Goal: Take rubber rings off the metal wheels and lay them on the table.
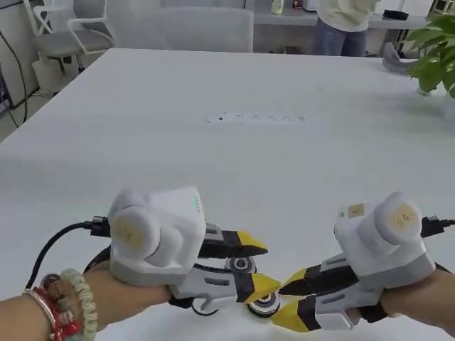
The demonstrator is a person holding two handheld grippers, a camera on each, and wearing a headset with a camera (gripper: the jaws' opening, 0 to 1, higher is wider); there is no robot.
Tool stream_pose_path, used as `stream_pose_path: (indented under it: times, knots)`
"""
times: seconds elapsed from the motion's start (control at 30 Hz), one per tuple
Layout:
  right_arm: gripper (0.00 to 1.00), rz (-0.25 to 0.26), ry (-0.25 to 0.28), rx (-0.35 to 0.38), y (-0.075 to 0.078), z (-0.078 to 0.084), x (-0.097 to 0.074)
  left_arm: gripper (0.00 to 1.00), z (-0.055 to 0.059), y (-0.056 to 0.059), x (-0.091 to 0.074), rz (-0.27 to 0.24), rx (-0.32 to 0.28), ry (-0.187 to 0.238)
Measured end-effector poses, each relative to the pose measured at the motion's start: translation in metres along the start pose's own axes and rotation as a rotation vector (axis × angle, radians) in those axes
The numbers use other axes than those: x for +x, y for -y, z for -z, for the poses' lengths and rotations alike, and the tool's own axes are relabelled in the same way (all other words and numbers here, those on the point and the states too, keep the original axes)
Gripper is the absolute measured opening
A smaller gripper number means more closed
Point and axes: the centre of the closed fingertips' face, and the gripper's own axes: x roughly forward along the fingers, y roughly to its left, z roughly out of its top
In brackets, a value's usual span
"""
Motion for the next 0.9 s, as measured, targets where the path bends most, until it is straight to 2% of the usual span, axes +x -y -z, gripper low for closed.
stream_pose_path:
  times: [0.1, 0.23, 0.33, 0.67, 0.8, 0.9]
  knots:
    - [0.25, 0.001, 0.001, -0.001, 0.000, 0.000, 0.000, 0.21, 0.011, 0.006, 0.003, 0.017, -0.016, -0.023]
    - [0.25, 0.001, 0.004, -0.002, 0.000, 0.000, 0.001, 0.20, 0.025, 0.011, 0.006, 0.035, 0.011, -0.067]
    - [0.24, 0.001, 0.003, -0.008, 0.000, 0.000, 0.001, 0.20, 0.030, 0.009, 0.008, 0.022, 0.005, -0.081]
    - [0.23, 0.007, 0.007, -0.059, -0.001, -0.002, 0.002, 0.16, 0.039, 0.008, 0.010, 0.024, 0.023, -0.113]
    - [0.21, 0.007, -0.002, -0.070, -0.001, -0.001, 0.003, 0.13, 0.040, 0.005, 0.010, 0.015, 0.014, -0.107]
    - [0.21, 0.014, -0.011, -0.093, 0.000, 0.000, 0.004, 0.09, 0.040, 0.008, 0.011, 0.024, 0.007, -0.098]
